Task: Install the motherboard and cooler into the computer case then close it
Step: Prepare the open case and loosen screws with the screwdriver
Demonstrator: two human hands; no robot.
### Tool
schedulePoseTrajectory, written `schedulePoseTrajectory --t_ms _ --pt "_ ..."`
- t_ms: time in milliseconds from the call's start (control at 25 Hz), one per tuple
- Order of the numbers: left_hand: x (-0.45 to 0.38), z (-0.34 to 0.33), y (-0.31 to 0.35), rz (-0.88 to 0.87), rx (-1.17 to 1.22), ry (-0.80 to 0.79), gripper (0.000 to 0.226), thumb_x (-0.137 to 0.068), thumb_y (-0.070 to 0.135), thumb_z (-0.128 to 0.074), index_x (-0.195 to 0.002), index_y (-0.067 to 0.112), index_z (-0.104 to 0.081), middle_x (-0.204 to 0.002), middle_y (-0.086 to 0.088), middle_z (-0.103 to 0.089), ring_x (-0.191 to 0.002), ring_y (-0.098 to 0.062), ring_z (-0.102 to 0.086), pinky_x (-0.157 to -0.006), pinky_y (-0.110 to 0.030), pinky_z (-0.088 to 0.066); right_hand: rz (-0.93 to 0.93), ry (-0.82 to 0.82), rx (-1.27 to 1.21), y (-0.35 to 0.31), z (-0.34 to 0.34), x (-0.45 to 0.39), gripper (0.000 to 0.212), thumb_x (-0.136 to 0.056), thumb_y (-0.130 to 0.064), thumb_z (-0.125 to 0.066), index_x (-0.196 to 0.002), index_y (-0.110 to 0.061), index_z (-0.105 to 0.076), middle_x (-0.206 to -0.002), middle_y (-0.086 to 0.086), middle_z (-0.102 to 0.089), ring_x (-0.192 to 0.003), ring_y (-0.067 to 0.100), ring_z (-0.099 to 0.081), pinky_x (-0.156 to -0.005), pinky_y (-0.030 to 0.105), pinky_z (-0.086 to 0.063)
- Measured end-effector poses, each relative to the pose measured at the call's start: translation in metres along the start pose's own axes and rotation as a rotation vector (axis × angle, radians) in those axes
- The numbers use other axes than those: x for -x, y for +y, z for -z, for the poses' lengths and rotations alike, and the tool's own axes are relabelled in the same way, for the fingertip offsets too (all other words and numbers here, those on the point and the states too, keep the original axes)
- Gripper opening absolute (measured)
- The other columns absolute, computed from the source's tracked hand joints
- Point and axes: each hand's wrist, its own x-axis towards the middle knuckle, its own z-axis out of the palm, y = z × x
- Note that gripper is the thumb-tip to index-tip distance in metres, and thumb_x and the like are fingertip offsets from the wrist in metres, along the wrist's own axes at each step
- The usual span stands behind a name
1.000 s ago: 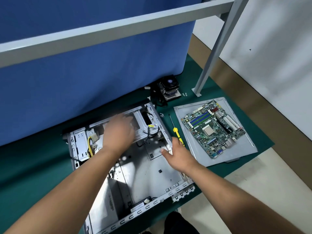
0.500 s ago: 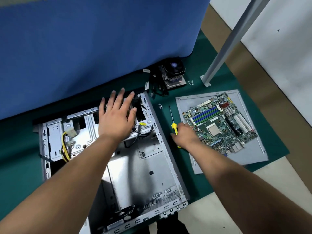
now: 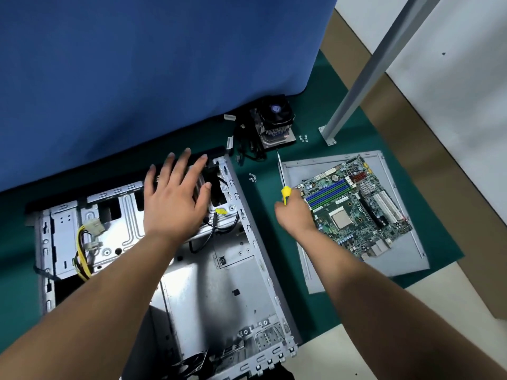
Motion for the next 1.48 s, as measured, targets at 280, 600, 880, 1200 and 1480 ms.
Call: schedulePoseTrajectory --t_ms 280,600,880,1200,1480 --pt "-0.03 0.005 0.017 0.102 0.084 0.043 0.041 -0.105 0.049 -0.036 -0.143 0.043 -0.052 -0.14 0.004 -0.06 -0.134 -0.027 -0.048 -0.118 -0.048 -0.021 -0.004 0.266 -0.239 -0.029 0.069 -0.094 0.028 -0.093 -0.048 -0.064 -0.085 -0.023 -0.057 -0.089 0.008 -0.07 -0.083 0.033 -0.07 -0.073 0.043 -0.058" --pt "-0.045 -0.013 0.024 0.116 -0.056 0.109 0.039 -0.106 0.053 -0.029 -0.134 0.041 -0.052 -0.121 0.002 -0.068 -0.114 -0.032 -0.056 -0.102 -0.049 -0.032 -0.184 0.364 -0.095 -0.011 0.077 -0.2 0.034 -0.097 -0.038 -0.064 -0.115 -0.008 -0.065 -0.113 0.014 -0.072 -0.105 0.033 -0.068 -0.074 0.029 -0.044" --pt "-0.046 -0.017 0.022 0.127 -0.08 0.123 0.037 -0.106 0.052 -0.031 -0.132 0.04 -0.054 -0.117 0.002 -0.068 -0.109 -0.032 -0.057 -0.1 -0.049 -0.032 -0.118 0.423 -0.02 -0.003 0.062 -0.213 0.033 -0.095 -0.039 -0.062 -0.111 -0.011 -0.068 -0.112 0.016 -0.07 -0.11 0.037 -0.064 -0.079 0.035 -0.047" --pt "-0.048 -0.017 0.022 0.138 -0.077 0.117 0.037 -0.105 0.052 -0.032 -0.132 0.04 -0.055 -0.116 0.002 -0.069 -0.108 -0.032 -0.057 -0.099 -0.048 -0.033 -0.053 0.397 0.065 -0.007 0.055 -0.207 0.022 -0.099 -0.028 -0.054 -0.107 -0.011 -0.066 -0.116 0.021 -0.066 -0.101 0.038 -0.063 -0.077 0.031 -0.042" --pt "-0.046 -0.009 0.021 0.125 0.019 0.057 0.04 -0.104 0.056 -0.033 -0.136 0.045 -0.055 -0.128 0.008 -0.067 -0.122 -0.024 -0.055 -0.105 -0.048 -0.03 0.115 0.243 -0.433 -0.03 0.05 -0.094 0.011 -0.1 -0.017 -0.056 -0.096 -0.012 -0.065 -0.084 0.0 -0.074 -0.068 0.011 -0.072 -0.073 0.041 -0.061"
